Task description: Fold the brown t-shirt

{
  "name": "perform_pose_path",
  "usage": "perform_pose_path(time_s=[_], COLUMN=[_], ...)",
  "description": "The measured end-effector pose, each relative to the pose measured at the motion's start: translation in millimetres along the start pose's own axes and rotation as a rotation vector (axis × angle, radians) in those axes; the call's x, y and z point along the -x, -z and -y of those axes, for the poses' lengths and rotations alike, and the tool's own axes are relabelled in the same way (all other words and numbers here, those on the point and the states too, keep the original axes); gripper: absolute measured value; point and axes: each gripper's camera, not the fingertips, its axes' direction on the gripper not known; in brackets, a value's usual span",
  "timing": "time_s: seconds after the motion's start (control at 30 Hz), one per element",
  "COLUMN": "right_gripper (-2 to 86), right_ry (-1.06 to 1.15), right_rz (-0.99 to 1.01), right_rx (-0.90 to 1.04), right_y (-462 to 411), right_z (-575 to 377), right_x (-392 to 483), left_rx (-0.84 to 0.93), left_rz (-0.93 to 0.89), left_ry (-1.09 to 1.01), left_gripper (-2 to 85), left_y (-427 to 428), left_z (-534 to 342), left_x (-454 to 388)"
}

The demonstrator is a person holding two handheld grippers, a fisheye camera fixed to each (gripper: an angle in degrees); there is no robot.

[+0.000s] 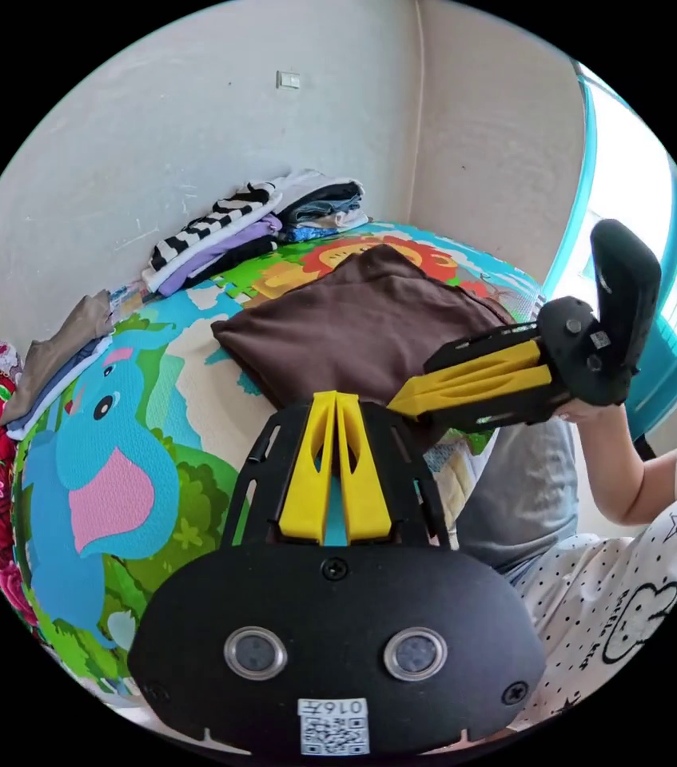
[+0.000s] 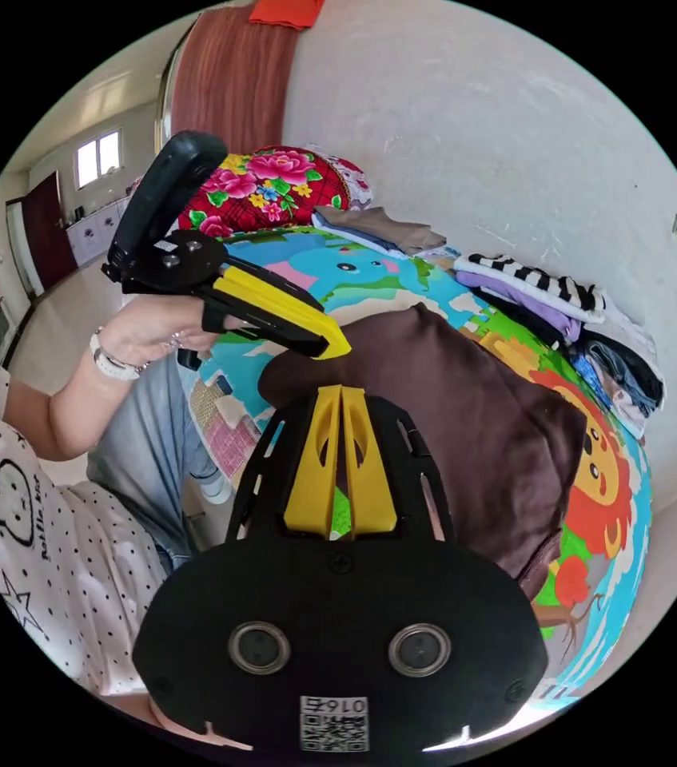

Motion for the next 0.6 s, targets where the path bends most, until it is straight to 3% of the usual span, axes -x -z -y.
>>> perform_pose_path(time_s=[0.27,0.37,0.53,0.6], right_gripper=[-0.4,-0.4,-0.4,-0.3], right_ry=[-0.105,-0.254,-0.372,-0.394], right_rz=[-0.013,-0.167,-0.225,-0.188], right_rx=[-0.167,-0.308,-0.17,-0.209], right_y=[38,85,104,105], right_z=[-69,-115,-180,-202], right_x=[2,-20,-49,-51], left_rx=[-0.086,-0.116,-0.1,-0.122], left_rz=[-0.011,0.0,0.013,-0.036], left_ry=[0.057,-0.016,-0.02,0.006], left_gripper=[-1.0,-1.0,-1.0,-0.9], left_y=[52,86,94,106], left_z=[-3,-2,-3,1], left_x=[21,4,4,18])
